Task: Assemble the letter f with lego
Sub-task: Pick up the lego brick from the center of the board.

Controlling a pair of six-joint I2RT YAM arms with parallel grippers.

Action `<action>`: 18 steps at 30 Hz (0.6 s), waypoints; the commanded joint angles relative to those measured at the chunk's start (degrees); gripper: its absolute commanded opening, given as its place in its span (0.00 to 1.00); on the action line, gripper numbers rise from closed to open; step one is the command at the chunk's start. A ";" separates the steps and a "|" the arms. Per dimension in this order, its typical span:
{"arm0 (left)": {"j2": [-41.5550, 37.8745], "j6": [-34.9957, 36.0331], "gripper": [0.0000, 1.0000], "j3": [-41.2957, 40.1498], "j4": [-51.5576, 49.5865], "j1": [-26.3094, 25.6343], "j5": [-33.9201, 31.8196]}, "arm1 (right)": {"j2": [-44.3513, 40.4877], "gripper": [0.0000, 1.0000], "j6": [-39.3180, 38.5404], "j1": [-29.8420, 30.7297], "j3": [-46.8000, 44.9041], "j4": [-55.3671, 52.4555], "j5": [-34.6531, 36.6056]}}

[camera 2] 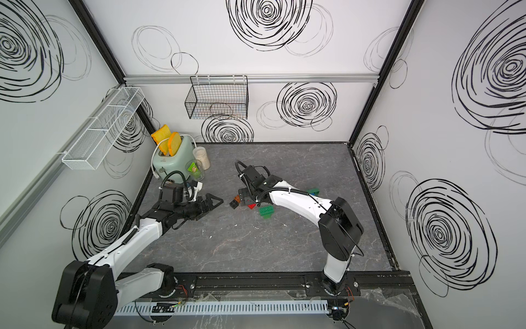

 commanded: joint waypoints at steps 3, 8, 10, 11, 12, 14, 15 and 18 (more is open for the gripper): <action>0.49 -1.28 0.98 -1.78 2.25 3.69 0.89 | 8.18 0.85 -1.17 2.45 4.41 1.78 -5.71; 0.73 -2.07 0.98 -2.43 3.06 5.85 1.27 | 14.12 0.85 0.28 4.49 7.71 2.96 -9.29; 0.74 -2.23 0.98 -2.60 3.22 6.44 1.27 | 15.24 0.84 1.02 4.54 7.82 3.95 -10.19; 0.71 -2.32 0.98 -2.64 3.35 6.63 1.29 | 15.59 0.84 1.14 4.67 7.67 4.55 -10.66; 0.58 -2.43 0.98 -2.83 3.46 6.84 1.27 | 16.11 0.84 1.23 4.65 7.47 5.12 -11.23; 0.76 -2.60 0.98 -2.91 3.58 7.09 1.36 | 17.19 0.84 1.29 4.69 7.86 5.61 -11.88; 0.84 -2.60 0.98 -2.91 3.58 7.25 1.36 | 17.71 0.84 1.37 4.63 7.95 5.78 -12.07; 1.04 -2.95 0.98 -3.28 3.92 7.72 1.49 | 19.08 0.84 1.74 4.54 8.03 6.81 -12.59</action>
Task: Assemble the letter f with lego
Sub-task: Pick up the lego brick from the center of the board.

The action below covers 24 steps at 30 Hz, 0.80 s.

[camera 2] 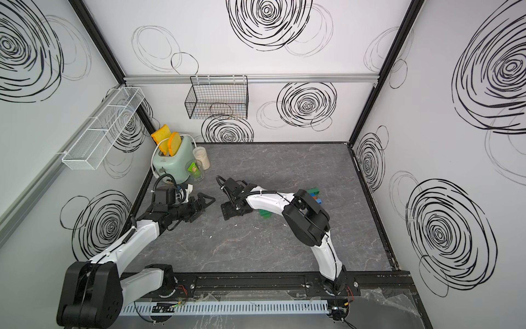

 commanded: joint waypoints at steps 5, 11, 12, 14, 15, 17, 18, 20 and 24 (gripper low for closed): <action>0.83 -1.07 0.98 -1.05 3.00 1.50 1.15 | 4.35 0.82 1.48 -0.49 3.00 2.66 -2.04; 0.91 -1.17 0.98 -1.15 2.95 1.82 1.07 | 6.24 0.82 2.58 -1.72 3.97 3.01 -1.53; 0.91 -1.17 0.98 -1.14 2.92 1.82 1.05 | 6.50 0.82 2.81 -2.06 4.02 3.11 -1.53; 1.04 -1.24 0.98 -1.23 3.00 1.95 1.00 | 6.84 0.82 3.23 -2.53 4.26 3.38 -1.02; 1.13 -1.30 0.98 -1.23 3.07 2.09 0.97 | 7.25 0.81 3.34 -2.65 4.69 3.17 -0.76; 1.31 -1.43 0.98 -1.32 3.24 2.16 1.07 | 8.13 0.81 3.52 -2.93 5.97 2.51 0.60; 1.44 -1.52 0.98 -1.41 3.32 2.30 1.16 | 8.79 0.81 3.54 -3.04 6.81 2.07 1.09; 1.40 -1.61 0.98 -1.50 3.43 2.34 1.18 | 10.21 0.81 3.52 -3.30 8.67 1.09 1.19; 1.47 -1.69 0.98 -1.59 3.43 2.61 1.19 | 12.36 0.81 3.70 -3.18 11.52 -0.05 2.40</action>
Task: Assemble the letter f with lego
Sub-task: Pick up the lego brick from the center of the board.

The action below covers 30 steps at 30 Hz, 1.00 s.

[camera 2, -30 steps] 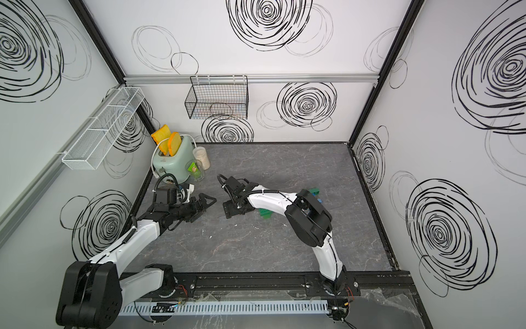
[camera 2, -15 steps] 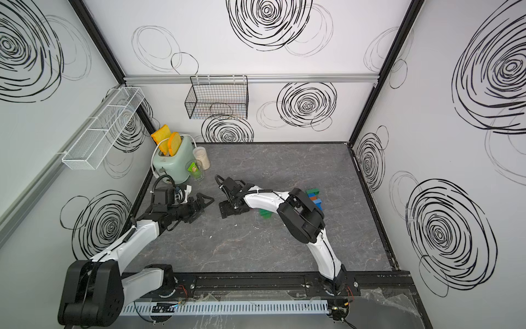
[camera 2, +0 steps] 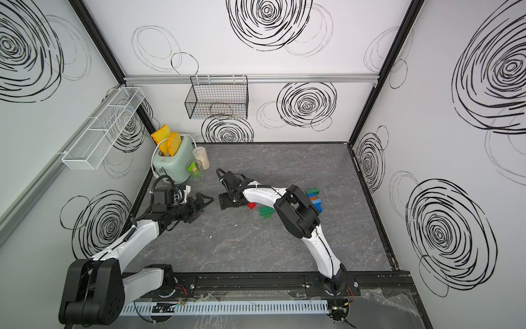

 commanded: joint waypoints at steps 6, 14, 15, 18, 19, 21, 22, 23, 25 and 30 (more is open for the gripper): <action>0.37 -0.58 0.98 -0.84 2.29 0.68 0.55 | 4.89 0.74 1.21 0.69 2.96 -5.03 5.05; 0.33 -0.67 0.98 -1.00 2.35 0.81 0.46 | 4.57 0.70 1.54 2.54 3.26 -7.90 10.01; 0.26 -0.67 0.98 -0.92 2.30 0.81 0.49 | 4.38 0.70 1.80 2.51 3.10 -7.95 10.09; 0.10 -0.67 0.98 -1.00 2.29 0.81 0.43 | 3.63 0.71 2.64 2.60 2.23 -7.92 10.38; 0.13 -0.74 0.98 -1.07 2.32 0.81 0.47 | 3.40 0.71 2.76 2.60 1.87 -7.64 10.16; 0.03 -0.84 0.98 -1.16 2.41 0.81 0.50 | 3.52 0.69 2.87 2.56 1.78 -7.46 9.62; 0.01 -0.84 0.98 -1.17 2.43 0.81 0.45 | 3.73 0.67 3.05 2.57 1.90 -7.63 9.59; 0.02 -0.84 0.98 -1.16 2.39 0.81 0.45 | 3.84 0.66 3.18 2.52 1.91 -7.75 9.39; -0.04 -0.84 0.98 -1.13 2.44 0.81 0.47 | 3.92 0.62 3.49 2.64 1.91 -7.74 9.06; 0.00 -0.93 0.98 -1.17 2.48 0.81 0.48 | 3.60 0.54 3.66 2.89 1.91 -8.08 9.23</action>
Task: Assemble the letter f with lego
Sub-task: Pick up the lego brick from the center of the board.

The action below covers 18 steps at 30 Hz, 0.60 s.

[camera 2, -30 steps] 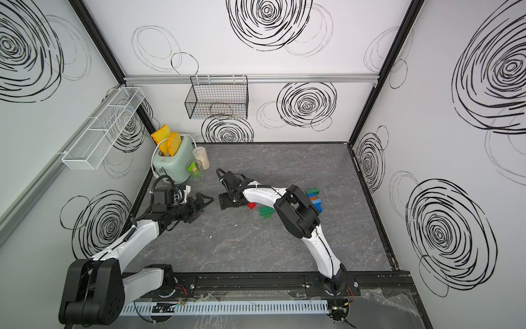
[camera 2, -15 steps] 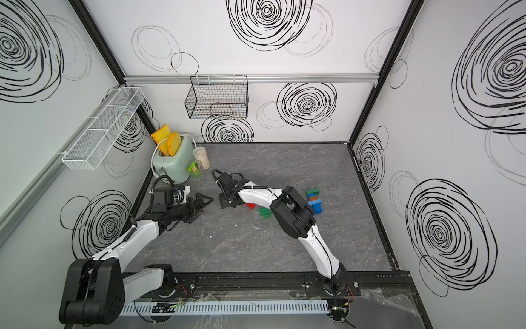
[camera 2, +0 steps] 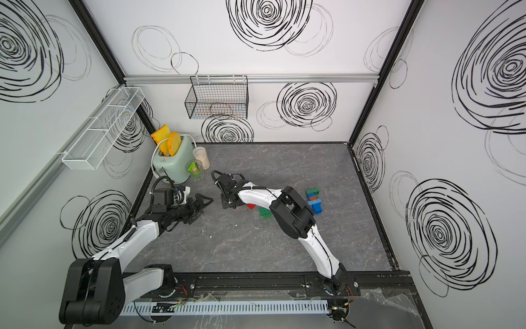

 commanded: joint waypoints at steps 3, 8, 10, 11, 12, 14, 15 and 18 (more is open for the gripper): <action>-0.17 -0.58 0.98 -0.58 2.50 0.50 0.51 | 0.99 0.52 1.09 0.46 -1.56 -5.01 -0.17; -0.27 -0.67 0.98 -0.61 2.63 0.51 0.55 | 1.01 0.48 1.08 0.72 -1.66 -5.37 0.42; -0.35 -0.67 0.98 -0.67 2.61 0.51 0.52 | 0.99 0.45 1.00 0.80 -1.63 -5.39 0.56; -0.32 -0.67 0.98 -0.66 2.59 0.51 0.55 | 0.96 0.45 1.00 0.84 -1.57 -5.43 0.74; -0.36 -0.67 0.98 -0.67 2.58 0.51 0.51 | 0.94 0.43 0.96 0.87 -1.57 -5.55 0.90; -0.35 -0.67 0.98 -0.62 2.61 0.51 0.44 | 0.97 0.42 0.77 0.89 -1.38 -5.84 1.35; -0.36 -0.67 0.98 -0.67 2.57 0.51 0.42 | 0.93 0.42 0.66 0.98 -1.39 -5.89 1.56; -0.17 -0.67 0.98 -0.72 2.57 0.51 0.35 | 0.77 0.37 0.23 1.09 -1.31 -5.98 2.00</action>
